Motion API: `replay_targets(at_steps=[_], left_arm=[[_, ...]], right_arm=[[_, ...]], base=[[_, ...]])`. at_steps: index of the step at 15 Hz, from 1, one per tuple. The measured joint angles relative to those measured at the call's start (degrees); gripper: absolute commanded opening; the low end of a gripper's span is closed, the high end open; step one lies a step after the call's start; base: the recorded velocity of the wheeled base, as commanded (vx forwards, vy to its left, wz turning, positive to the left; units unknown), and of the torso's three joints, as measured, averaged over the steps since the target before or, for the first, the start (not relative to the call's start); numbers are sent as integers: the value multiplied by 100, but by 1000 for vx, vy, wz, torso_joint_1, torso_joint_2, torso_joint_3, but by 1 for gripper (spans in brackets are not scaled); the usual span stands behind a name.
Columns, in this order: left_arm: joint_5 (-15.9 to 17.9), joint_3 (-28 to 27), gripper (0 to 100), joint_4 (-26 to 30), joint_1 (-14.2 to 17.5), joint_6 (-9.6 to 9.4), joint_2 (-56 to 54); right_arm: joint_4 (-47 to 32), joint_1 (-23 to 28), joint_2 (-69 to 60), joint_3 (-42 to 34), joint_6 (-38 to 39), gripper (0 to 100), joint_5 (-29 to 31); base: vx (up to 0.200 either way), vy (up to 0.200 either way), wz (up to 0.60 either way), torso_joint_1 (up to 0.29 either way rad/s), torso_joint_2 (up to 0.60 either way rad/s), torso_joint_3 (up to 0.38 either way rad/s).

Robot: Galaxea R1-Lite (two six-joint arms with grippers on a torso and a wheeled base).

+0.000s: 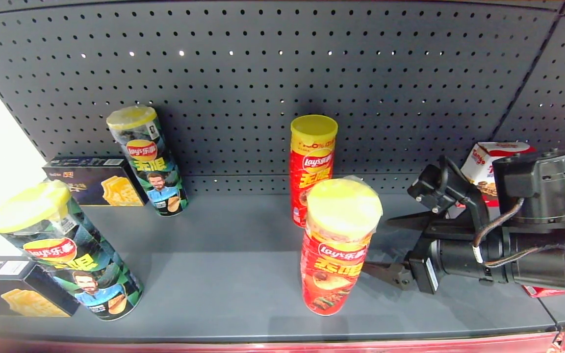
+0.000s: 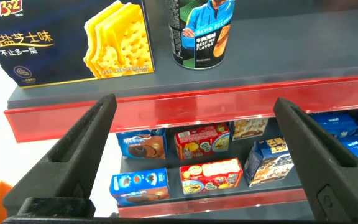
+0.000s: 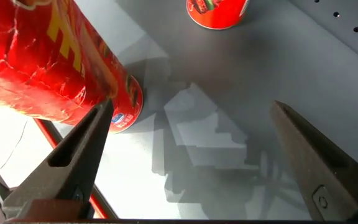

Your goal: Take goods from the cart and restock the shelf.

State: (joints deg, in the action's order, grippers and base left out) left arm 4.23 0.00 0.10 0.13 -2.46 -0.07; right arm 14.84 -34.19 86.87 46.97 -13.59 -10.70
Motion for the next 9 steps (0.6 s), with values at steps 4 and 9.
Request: replay_targets(at_steps=[4, 9], left_arm=[[0, 0, 100, 0, 5, 1, 0], [0, 0, 100, 0, 2, 1, 0]], right_arm=[[-1, 2, -117, -128, 0, 100, 0], [-9, -48, -360, -254, 0, 100, -18]], base=[[0, 0, 0, 0, 0, 0], [0, 0, 0, 0, 0, 0]])
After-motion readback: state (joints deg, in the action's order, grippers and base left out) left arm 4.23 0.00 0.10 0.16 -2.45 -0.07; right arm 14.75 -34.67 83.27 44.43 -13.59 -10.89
